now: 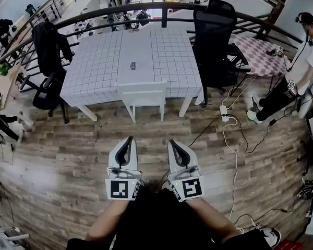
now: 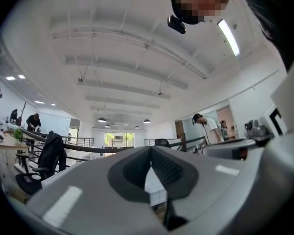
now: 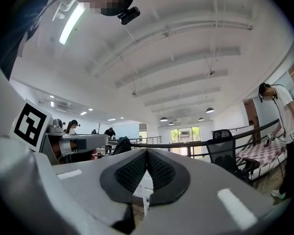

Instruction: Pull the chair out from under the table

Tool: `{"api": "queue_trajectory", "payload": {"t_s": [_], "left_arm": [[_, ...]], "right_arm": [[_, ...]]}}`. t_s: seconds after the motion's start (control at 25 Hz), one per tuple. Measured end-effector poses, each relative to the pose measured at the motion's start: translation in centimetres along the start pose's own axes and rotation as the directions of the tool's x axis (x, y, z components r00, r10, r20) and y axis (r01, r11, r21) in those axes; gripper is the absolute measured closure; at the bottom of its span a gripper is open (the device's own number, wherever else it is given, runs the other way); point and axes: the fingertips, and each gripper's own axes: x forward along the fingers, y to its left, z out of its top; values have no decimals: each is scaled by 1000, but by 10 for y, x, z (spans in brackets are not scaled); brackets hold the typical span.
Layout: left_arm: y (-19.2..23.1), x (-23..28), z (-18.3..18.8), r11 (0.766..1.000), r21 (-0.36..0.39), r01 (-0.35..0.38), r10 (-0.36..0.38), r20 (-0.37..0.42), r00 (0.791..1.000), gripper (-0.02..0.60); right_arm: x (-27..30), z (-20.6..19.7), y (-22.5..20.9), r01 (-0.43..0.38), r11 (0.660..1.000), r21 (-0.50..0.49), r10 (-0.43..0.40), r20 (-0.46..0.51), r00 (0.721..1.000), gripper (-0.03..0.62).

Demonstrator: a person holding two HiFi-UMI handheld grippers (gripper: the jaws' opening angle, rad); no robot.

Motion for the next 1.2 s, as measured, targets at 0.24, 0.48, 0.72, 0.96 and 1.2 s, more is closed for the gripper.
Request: {"api": "queue_trajectory", "payload": {"t_s": [0.24, 0.48, 0.72, 0.96, 1.2], "left_arm": [[-9, 7, -13, 999, -2, -35, 35, -41, 999, 574], [-23, 23, -41, 1000, 15, -15, 15, 15, 1000, 574], [45, 93, -44, 999, -29, 27, -27, -19, 999, 574], [70, 97, -80, 997, -25, 73, -73, 12, 997, 574], [155, 182, -87, 993, -92, 69, -77, -83, 994, 574]], "right_arm": [[-7, -15, -25, 1, 1000, 20, 0, -32, 1000, 597], [3, -35, -41, -7, 1000, -15, 8, 15, 1000, 597], [96, -29, -33, -34, 999, -33, 32, -61, 998, 597], [135, -64, -9, -40, 998, -43, 39, -31, 999, 598], [256, -63, -15, -51, 999, -4, 50, -161, 986, 597]]}}
